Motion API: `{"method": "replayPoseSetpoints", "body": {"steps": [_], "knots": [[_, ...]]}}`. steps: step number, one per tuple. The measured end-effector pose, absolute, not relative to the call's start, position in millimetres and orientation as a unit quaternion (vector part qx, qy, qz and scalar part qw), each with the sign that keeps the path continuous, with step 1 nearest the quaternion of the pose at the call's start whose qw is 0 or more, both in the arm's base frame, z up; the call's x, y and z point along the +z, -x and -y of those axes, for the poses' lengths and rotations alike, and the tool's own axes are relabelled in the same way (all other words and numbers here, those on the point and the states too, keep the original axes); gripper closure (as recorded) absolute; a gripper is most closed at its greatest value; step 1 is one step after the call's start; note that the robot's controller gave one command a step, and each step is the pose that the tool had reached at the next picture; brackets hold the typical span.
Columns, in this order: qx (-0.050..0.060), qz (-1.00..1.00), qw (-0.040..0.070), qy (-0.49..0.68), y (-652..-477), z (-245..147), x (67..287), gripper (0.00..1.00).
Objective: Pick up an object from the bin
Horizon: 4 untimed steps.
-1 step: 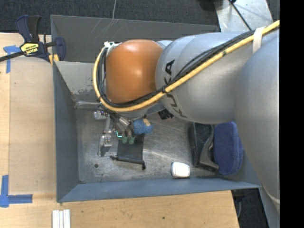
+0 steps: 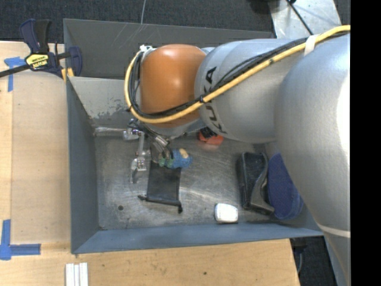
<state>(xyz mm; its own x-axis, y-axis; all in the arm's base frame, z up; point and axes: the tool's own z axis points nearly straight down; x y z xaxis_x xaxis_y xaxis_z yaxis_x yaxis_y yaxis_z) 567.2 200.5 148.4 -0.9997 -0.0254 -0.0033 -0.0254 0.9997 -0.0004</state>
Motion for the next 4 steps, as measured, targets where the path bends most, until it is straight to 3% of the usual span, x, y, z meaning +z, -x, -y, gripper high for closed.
{"method": "replayPoseSetpoints", "body": {"steps": [1, 2, 3, 4], "knots": [[-0.002, -0.998, -0.002, 0.056, -538.9, -127.4, 102.7, 0.0], [0.0, -0.998, 0.001, 0.057, -540.4, -132.3, 105.4, 1.0], [0.001, -0.999, 0.007, 0.048, -539.7, -123.8, 355.8, 1.0], [0.0, -1.0, -0.003, 0.031, -528.5, -140.7, 149.7, 1.0]]}}
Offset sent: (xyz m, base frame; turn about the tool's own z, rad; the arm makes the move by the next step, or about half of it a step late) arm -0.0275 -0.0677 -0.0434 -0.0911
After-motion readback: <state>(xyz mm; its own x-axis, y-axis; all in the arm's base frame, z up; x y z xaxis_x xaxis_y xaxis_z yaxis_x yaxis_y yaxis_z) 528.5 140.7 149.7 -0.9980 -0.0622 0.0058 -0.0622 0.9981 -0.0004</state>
